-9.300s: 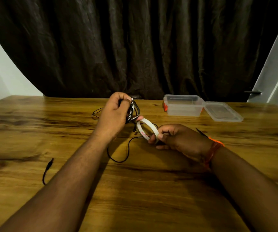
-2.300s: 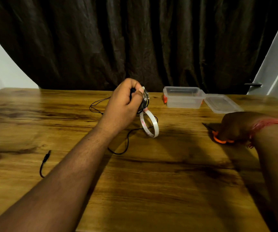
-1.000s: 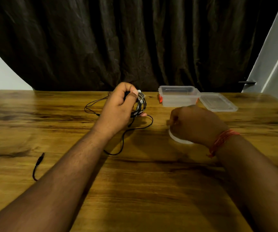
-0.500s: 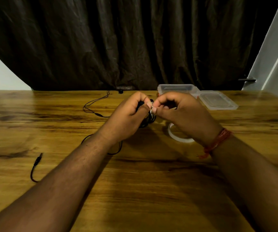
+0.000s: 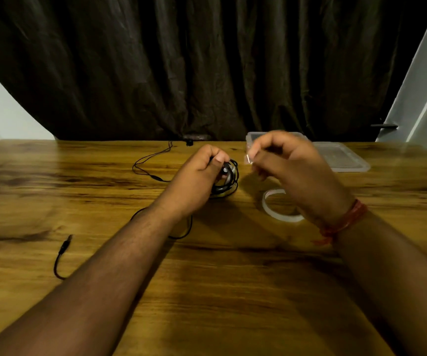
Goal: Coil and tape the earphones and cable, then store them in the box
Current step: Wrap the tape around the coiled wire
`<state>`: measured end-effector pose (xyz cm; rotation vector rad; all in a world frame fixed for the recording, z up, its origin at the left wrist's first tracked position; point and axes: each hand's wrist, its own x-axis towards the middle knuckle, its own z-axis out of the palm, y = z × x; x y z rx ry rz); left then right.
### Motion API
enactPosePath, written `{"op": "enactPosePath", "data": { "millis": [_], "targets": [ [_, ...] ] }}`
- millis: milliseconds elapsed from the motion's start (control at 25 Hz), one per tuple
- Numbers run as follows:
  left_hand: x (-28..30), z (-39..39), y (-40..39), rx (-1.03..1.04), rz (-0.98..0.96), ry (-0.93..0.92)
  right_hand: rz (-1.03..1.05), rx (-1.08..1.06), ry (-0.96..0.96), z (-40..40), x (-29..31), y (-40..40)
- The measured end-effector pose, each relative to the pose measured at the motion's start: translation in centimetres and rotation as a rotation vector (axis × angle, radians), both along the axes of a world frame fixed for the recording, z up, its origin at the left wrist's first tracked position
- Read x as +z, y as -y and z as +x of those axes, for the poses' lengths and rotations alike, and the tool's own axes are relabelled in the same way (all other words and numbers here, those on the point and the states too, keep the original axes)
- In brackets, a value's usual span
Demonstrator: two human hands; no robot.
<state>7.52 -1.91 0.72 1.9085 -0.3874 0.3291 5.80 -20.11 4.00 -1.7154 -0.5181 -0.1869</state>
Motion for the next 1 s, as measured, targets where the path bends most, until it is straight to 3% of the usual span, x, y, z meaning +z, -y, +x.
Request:
{"op": "enactPosePath", "data": {
  "millis": [80, 200, 520, 1000],
  "targets": [
    [-0.1, 0.0, 0.3, -0.019, -0.052, -0.005, -0.147, 0.155, 0.003, -0.9, -0.6, -1.2],
    [-0.1, 0.0, 0.5, -0.037, -0.059, -0.023, -0.305, 0.074, 0.037, -0.3, -1.9, -2.0],
    [-0.5, 0.4, 0.7, -0.113, -0.330, -0.081, -0.219, -0.113, -0.055, 0.8, -2.6, -1.7],
    [-1.2, 0.8, 0.5, -0.024, 0.016, -0.068, -0.062, -0.234, -0.101, 0.8, -1.7, -1.0]
  ]
}}
